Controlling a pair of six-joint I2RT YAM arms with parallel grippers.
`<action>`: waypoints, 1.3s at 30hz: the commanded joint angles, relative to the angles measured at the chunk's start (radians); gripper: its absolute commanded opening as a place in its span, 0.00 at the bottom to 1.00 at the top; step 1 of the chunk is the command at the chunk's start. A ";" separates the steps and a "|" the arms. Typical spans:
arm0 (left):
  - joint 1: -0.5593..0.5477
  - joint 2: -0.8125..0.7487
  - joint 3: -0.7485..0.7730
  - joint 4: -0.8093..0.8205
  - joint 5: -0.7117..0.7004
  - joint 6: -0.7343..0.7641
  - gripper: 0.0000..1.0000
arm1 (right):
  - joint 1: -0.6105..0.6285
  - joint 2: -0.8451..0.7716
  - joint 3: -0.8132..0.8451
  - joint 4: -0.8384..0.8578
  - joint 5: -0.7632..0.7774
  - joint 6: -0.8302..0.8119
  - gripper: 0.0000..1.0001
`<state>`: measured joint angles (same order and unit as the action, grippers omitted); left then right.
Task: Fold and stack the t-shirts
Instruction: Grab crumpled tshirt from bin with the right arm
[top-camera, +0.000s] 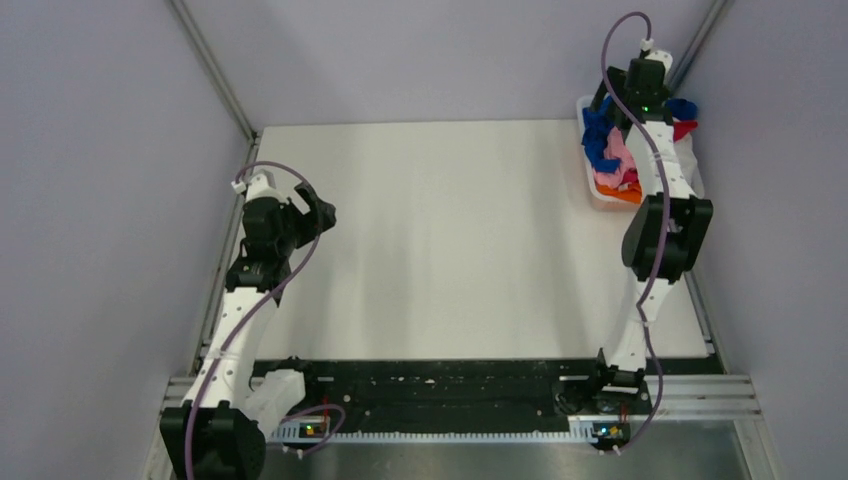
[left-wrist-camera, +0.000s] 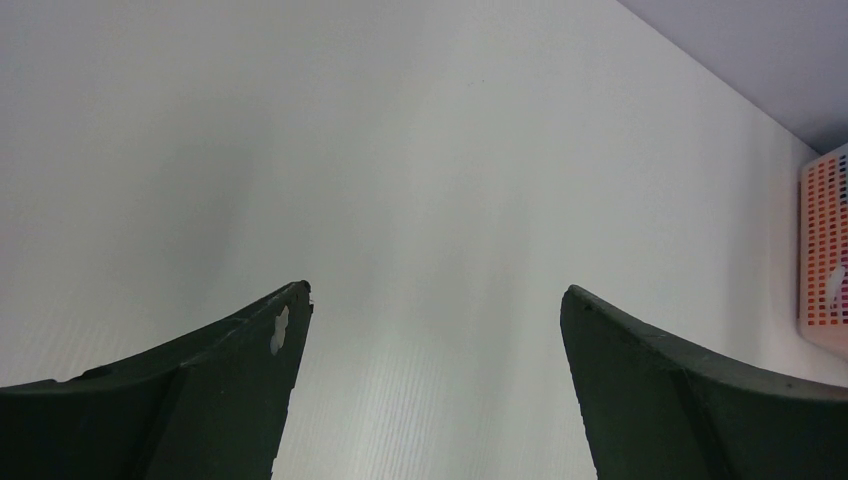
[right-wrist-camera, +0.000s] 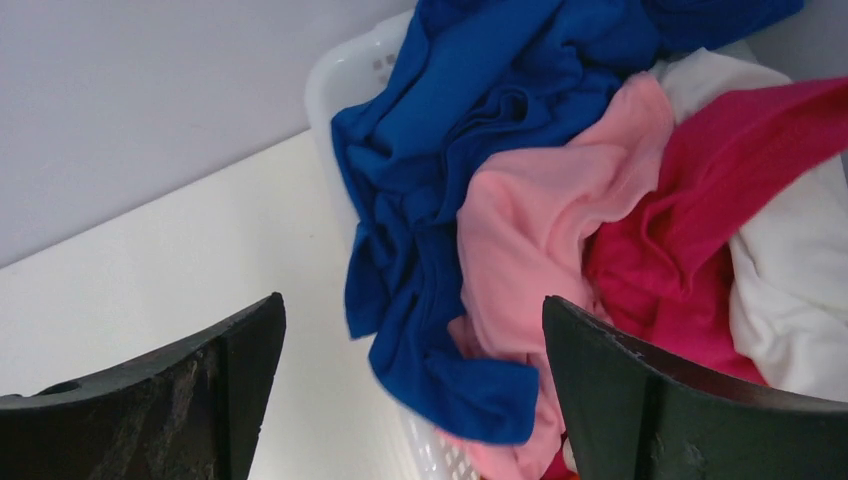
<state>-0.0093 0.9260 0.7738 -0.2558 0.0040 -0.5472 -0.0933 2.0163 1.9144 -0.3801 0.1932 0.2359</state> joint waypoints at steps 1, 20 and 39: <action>0.002 0.044 0.022 0.090 0.017 0.016 0.99 | -0.011 0.214 0.296 -0.014 0.062 -0.074 0.96; 0.003 0.191 0.064 0.111 0.025 0.003 0.99 | -0.060 0.544 0.496 0.287 0.004 -0.143 0.90; 0.003 0.232 0.091 0.090 0.027 -0.003 0.86 | -0.089 0.533 0.517 0.420 -0.130 -0.119 0.00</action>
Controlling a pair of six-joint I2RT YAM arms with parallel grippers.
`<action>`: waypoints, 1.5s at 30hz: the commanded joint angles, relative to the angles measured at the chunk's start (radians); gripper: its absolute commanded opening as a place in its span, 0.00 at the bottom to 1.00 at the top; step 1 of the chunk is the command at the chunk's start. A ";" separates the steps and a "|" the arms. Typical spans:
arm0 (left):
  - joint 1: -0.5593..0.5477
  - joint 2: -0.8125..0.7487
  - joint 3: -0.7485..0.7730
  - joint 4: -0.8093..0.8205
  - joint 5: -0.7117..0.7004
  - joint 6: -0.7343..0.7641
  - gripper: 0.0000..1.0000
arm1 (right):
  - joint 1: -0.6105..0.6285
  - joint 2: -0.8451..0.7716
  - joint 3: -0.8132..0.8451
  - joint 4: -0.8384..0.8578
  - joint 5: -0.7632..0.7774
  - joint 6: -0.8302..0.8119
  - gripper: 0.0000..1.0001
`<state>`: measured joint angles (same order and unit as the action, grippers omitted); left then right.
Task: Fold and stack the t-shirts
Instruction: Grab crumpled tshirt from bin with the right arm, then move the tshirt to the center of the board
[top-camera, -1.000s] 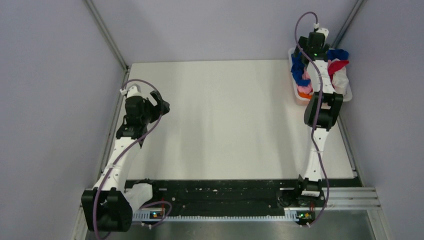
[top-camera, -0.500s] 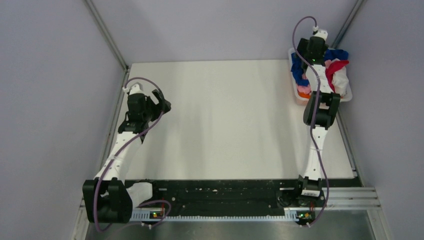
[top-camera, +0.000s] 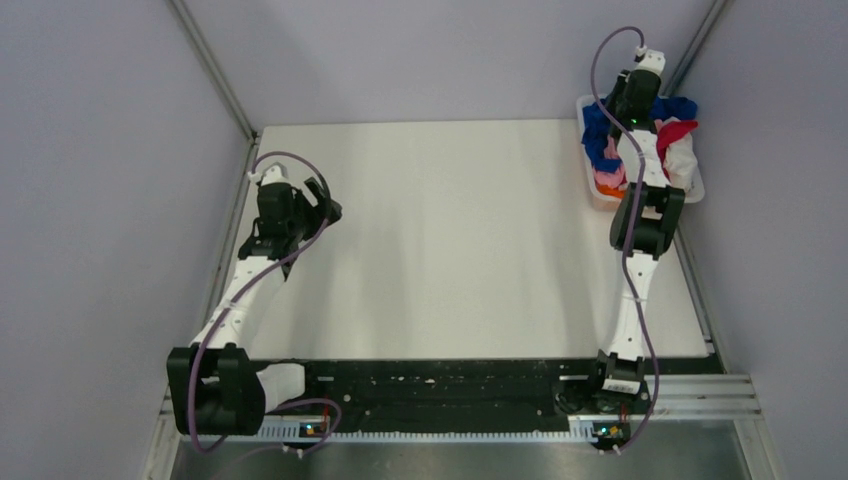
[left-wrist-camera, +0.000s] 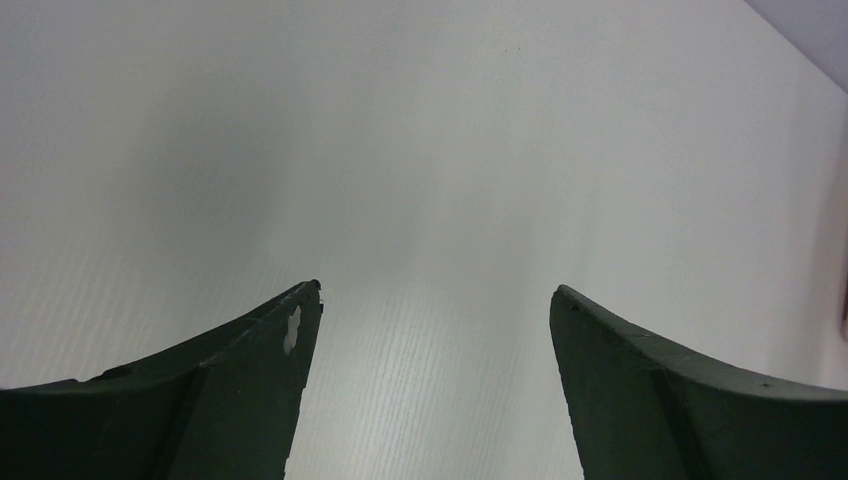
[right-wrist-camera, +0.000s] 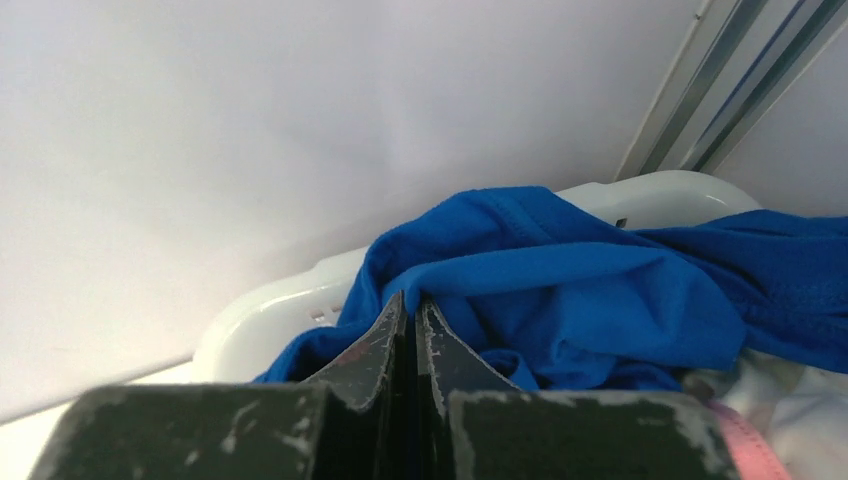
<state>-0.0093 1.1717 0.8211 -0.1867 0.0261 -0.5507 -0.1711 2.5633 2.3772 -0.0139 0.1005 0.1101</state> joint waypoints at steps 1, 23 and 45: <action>0.003 -0.021 0.043 0.018 0.001 0.001 0.87 | -0.011 -0.017 0.056 0.053 -0.043 0.009 0.00; 0.002 -0.179 0.002 -0.022 0.011 0.006 0.90 | 0.030 -0.499 0.135 0.107 -0.538 0.290 0.00; 0.003 -0.363 -0.034 -0.091 0.130 -0.051 0.90 | 0.651 -0.808 -0.245 0.002 -0.724 0.255 0.00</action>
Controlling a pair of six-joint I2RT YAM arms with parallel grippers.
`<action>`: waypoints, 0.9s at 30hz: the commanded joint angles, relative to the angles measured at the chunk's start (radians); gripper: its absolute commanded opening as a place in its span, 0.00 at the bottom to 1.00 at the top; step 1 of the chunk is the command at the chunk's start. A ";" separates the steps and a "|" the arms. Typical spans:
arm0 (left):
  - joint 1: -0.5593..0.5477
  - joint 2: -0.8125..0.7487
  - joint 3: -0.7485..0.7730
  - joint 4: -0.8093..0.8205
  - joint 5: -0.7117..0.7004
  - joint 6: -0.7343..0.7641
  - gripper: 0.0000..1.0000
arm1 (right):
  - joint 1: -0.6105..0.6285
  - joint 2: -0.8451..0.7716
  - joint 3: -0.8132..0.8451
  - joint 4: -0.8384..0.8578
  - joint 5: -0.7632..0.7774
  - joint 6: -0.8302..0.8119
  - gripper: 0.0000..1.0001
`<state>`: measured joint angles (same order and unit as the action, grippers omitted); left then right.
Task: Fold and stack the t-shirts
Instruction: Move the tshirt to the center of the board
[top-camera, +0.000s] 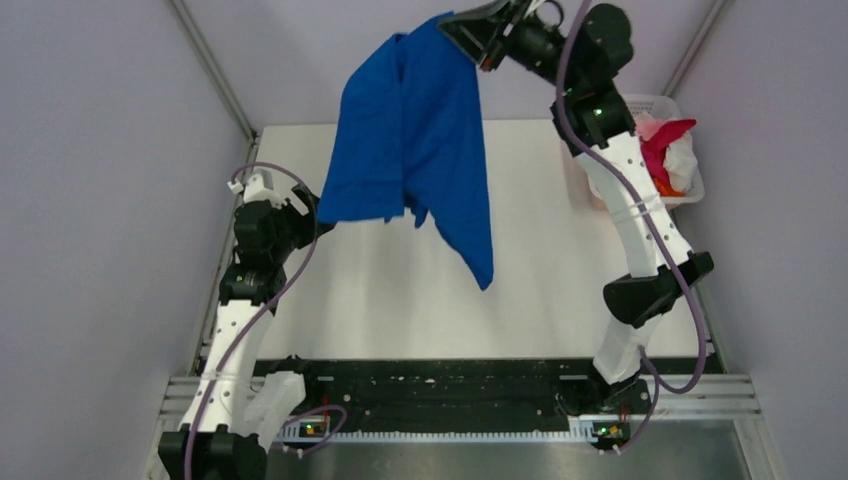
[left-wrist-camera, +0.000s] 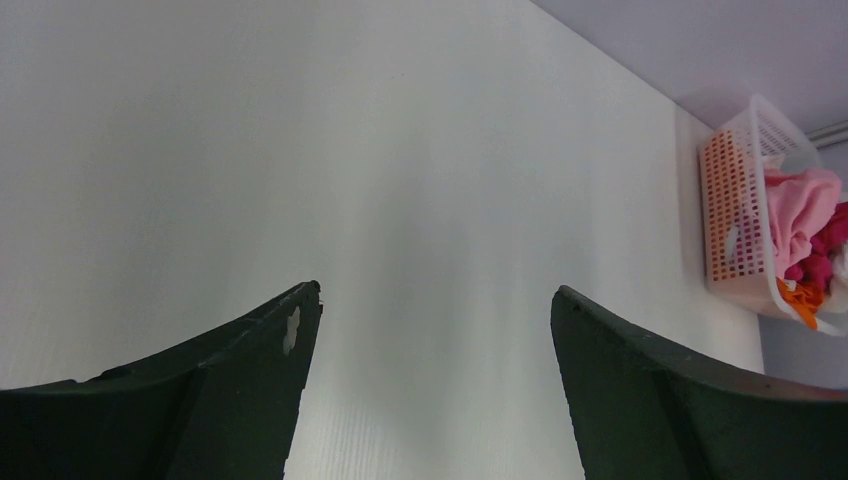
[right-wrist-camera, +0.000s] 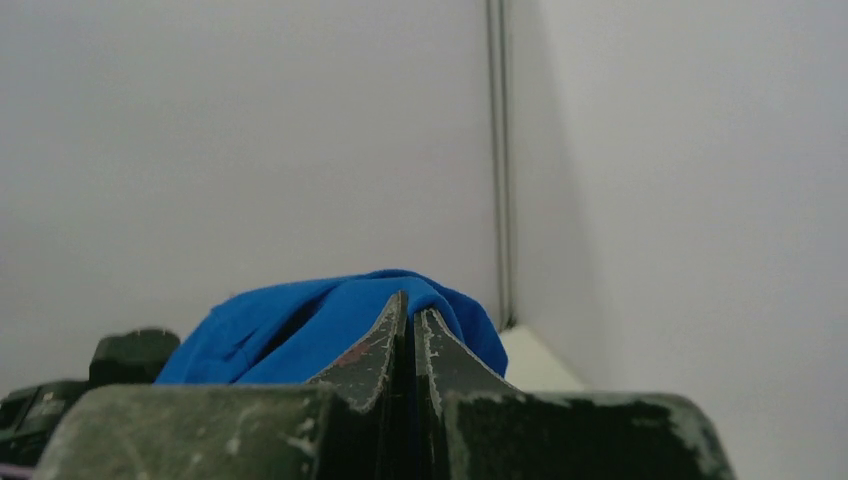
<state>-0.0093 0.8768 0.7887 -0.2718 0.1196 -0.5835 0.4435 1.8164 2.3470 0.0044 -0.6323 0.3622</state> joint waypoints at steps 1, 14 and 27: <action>0.003 -0.081 -0.001 -0.018 0.034 -0.017 0.90 | 0.036 -0.096 -0.335 -0.014 0.042 -0.001 0.00; -0.007 -0.075 -0.091 0.029 0.170 -0.113 0.87 | 0.034 -0.532 -1.355 -0.144 1.038 0.053 0.99; -0.343 0.542 0.124 -0.140 -0.260 -0.033 0.81 | 0.055 -0.932 -1.797 -0.211 0.694 0.328 0.99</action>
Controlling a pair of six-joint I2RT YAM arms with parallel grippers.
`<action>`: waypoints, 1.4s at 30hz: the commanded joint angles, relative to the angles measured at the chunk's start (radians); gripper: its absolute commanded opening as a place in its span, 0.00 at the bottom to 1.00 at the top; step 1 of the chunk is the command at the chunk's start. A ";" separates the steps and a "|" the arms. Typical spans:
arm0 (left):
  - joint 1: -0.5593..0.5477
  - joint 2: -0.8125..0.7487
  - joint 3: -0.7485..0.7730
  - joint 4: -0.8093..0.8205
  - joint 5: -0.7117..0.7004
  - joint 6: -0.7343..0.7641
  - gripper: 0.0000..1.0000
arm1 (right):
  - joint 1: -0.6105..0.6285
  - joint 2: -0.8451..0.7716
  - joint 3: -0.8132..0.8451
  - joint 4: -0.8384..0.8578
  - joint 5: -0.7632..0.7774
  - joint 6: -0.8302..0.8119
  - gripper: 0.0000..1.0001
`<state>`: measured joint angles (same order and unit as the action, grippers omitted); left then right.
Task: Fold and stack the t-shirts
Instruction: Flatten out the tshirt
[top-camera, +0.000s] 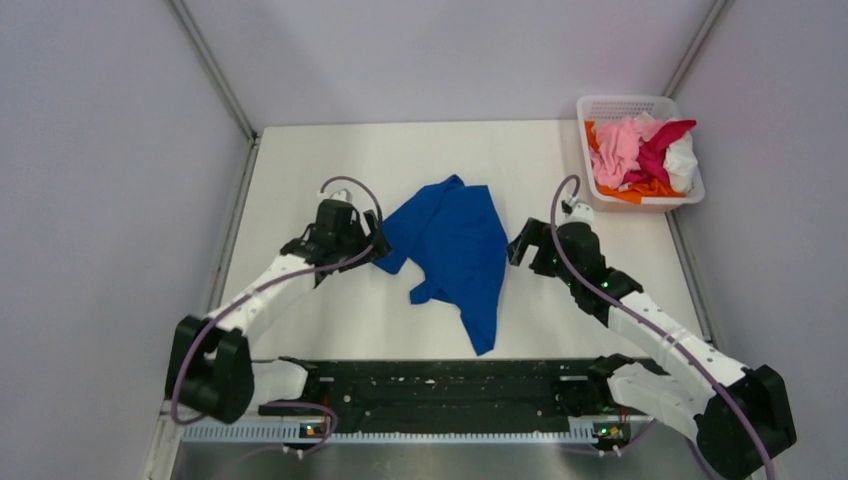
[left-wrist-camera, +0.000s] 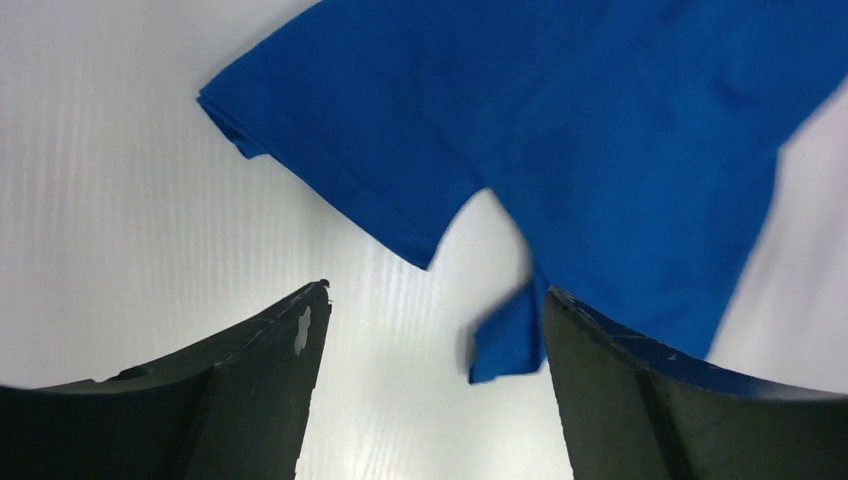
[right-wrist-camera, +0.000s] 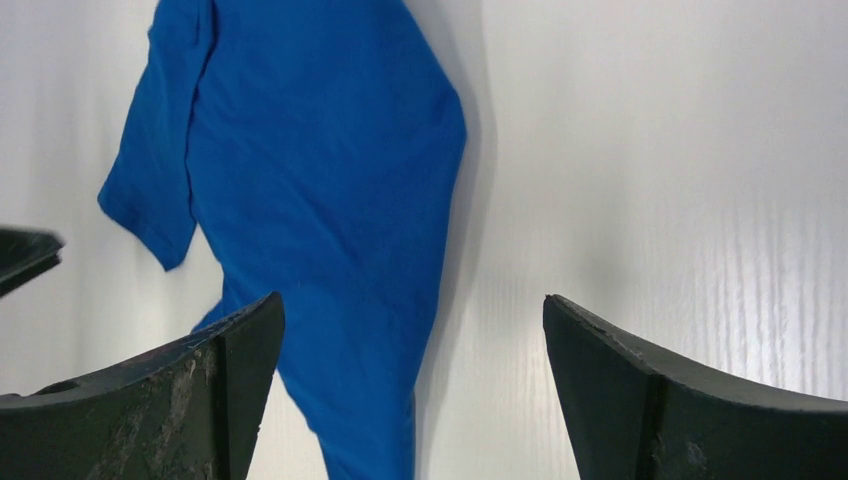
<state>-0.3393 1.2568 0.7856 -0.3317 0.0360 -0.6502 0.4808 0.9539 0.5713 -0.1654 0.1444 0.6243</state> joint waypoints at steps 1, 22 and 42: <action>-0.018 0.215 0.164 -0.097 -0.197 0.031 0.81 | 0.022 -0.077 -0.027 -0.063 -0.081 0.064 0.99; -0.124 0.540 0.321 -0.168 -0.165 0.049 0.66 | 0.031 -0.085 -0.079 -0.214 -0.059 0.042 0.99; -0.123 0.065 0.097 -0.176 -0.332 -0.048 0.00 | 0.519 0.169 -0.022 -0.203 0.151 0.232 0.95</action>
<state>-0.4599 1.5074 0.9516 -0.5083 -0.2226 -0.6437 0.8654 1.0283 0.5125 -0.4030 0.1669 0.7265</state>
